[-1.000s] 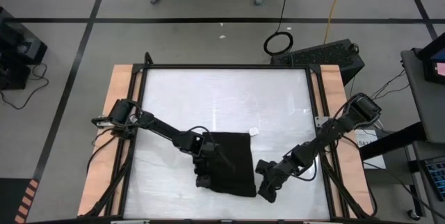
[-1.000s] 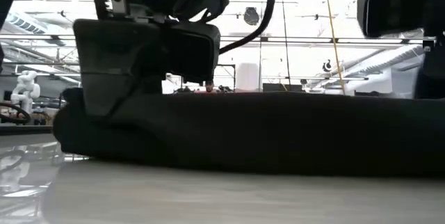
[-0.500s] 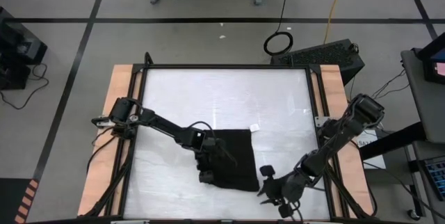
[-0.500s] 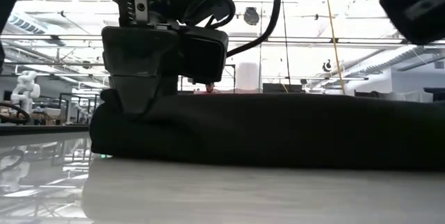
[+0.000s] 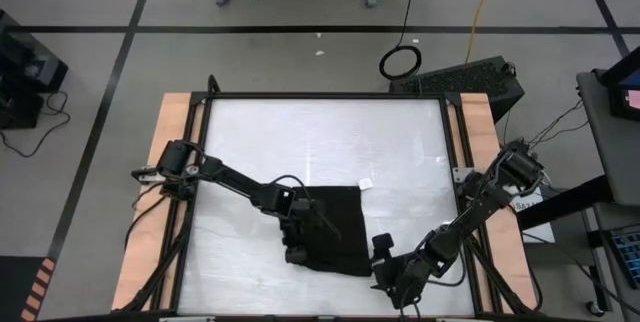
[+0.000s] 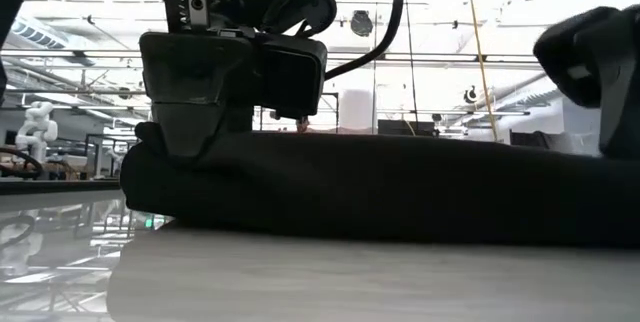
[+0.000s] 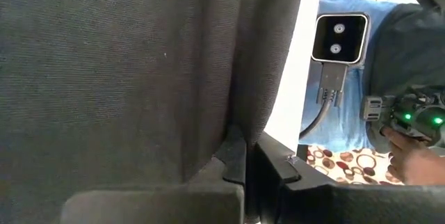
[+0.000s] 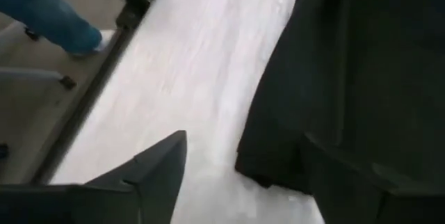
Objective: Roll towel
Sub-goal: Roll the black towel
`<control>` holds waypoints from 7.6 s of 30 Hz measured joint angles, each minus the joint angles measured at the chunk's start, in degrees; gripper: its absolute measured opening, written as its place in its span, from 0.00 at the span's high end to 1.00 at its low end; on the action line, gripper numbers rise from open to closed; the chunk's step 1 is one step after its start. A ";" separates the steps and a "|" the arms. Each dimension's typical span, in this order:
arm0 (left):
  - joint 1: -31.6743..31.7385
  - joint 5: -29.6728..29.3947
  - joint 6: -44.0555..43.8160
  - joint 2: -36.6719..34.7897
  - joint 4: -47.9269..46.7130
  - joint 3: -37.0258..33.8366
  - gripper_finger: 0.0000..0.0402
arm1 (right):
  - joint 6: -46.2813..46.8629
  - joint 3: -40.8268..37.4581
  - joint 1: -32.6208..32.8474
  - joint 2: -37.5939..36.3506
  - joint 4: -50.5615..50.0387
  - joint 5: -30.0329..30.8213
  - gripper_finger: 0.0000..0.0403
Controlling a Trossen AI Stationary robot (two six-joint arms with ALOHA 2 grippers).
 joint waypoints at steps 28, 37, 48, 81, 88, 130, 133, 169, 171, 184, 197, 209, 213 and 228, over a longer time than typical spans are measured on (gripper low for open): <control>-1.06 0.70 3.11 -0.07 -2.78 0.07 0.98 | 16.22 0.17 -4.73 4.69 -2.32 -8.21 0.94; -2.40 0.98 -1.15 -0.15 -2.96 0.39 0.98 | 29.80 0.00 -9.19 0.10 -0.75 -26.82 0.97; -2.99 8.49 -6.26 -0.13 -0.05 0.35 0.96 | 37.66 -0.11 -12.89 0.23 8.15 -39.38 0.97; -3.94 -10.92 5.16 -1.02 -6.41 0.55 0.58 | 37.46 0.02 -15.76 5.62 1.57 -38.94 0.90; -4.30 -20.90 12.21 -5.76 -15.78 1.31 0.52 | 38.22 0.00 -15.76 5.64 1.64 -38.64 0.90; -18.32 -42.38 34.26 -1.55 -6.75 1.55 0.60 | 38.76 -0.07 -15.89 5.75 1.69 -38.26 0.90; -18.06 -42.71 34.02 -1.51 -6.91 1.53 0.72 | 38.33 -0.07 -15.89 5.75 1.69 -38.26 0.90; -15.71 -37.59 31.05 -1.37 -6.85 1.36 0.98 | 2.13 -0.11 -2.79 -8.17 0.17 -12.80 0.50; -15.41 -37.47 31.06 -1.36 -6.83 1.36 0.98 | -0.15 -0.11 -1.75 -7.07 0.56 -10.97 0.50; -13.87 -33.26 31.55 -1.29 -6.54 1.30 0.98 | -3.57 -0.07 -1.54 0.60 1.58 -4.98 0.50; -12.59 -29.60 31.44 -1.18 -5.54 1.27 0.98 | -1.77 0.13 -1.68 5.67 1.86 -3.99 0.50; -12.39 -25.07 30.71 -1.20 -5.23 1.27 0.98 | 8.36 0.13 -2.83 5.77 -1.77 -2.97 0.93; -12.39 -21.73 28.11 -1.20 -5.06 1.27 0.99 | 13.40 0.11 -2.82 5.77 1.47 -7.02 0.96; -10.08 -7.49 7.71 -1.20 -0.32 1.30 0.99 | 31.49 -0.13 -2.32 5.20 15.01 -19.28 0.99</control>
